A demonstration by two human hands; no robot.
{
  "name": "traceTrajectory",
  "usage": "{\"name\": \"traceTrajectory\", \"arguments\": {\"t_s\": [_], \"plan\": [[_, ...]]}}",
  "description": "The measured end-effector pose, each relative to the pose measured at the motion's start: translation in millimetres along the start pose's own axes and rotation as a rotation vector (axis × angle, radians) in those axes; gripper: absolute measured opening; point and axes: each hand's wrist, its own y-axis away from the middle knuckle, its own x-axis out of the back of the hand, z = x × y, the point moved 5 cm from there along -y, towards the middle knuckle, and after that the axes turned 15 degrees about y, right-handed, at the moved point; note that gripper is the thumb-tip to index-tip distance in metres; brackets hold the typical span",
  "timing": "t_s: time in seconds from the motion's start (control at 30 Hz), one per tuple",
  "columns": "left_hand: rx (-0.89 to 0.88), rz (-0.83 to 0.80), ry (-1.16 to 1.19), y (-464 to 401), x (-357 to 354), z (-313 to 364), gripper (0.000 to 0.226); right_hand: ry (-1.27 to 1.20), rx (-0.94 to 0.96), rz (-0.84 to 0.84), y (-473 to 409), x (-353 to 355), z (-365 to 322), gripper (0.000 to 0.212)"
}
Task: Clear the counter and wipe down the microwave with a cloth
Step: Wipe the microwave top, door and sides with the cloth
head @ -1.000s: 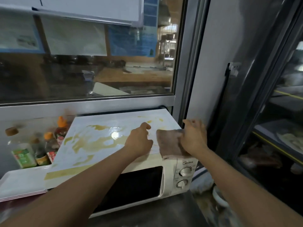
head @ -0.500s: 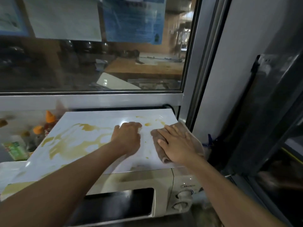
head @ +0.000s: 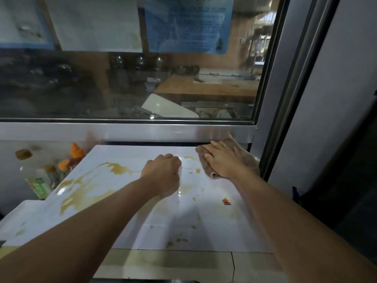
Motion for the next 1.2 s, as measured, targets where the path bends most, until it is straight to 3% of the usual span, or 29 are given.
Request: {"name": "traceTrajectory", "arguments": {"t_s": [0.1,0.2,0.33,0.43,0.67,0.9,1.03,1.1,1.2], "plan": [[0.045,0.034,0.126,4.6,9.7,-9.1,0.032,-0.008,0.064,-0.034,7.1,0.3,-13.3,0.047],[0.082,0.078,0.077,7.0,20.2,-24.5,0.035,-0.071,0.22,-0.034,30.7,6.1,-43.6,0.047],[0.178,0.068,-0.03,8.3,28.7,-42.9,0.015,-0.122,0.409,-0.016,61.4,10.6,-70.7,0.046],[0.171,0.023,-0.099,6.4,28.7,-52.1,0.022,-0.201,0.38,0.052,61.7,18.2,-53.6,0.042],[0.138,-0.028,-0.018,0.4,31.0,-65.1,0.041,-0.013,0.117,0.025,-8.1,5.4,-46.3,0.043],[0.082,-0.043,0.167,-1.0,53.1,-80.8,0.04,-0.033,0.27,0.041,-7.7,13.7,-120.3,0.047],[0.103,-0.064,0.028,4.8,77.1,-115.4,0.041,-0.027,0.485,-0.023,33.0,14.5,-149.9,0.053],[0.103,-0.101,-0.033,6.4,79.9,-127.5,0.035,-0.061,0.474,-0.045,36.5,18.0,-139.7,0.051],[0.081,-0.077,-0.017,10.5,78.4,-135.5,0.035,-0.025,0.294,-0.024,14.3,20.8,-111.7,0.048]]}}
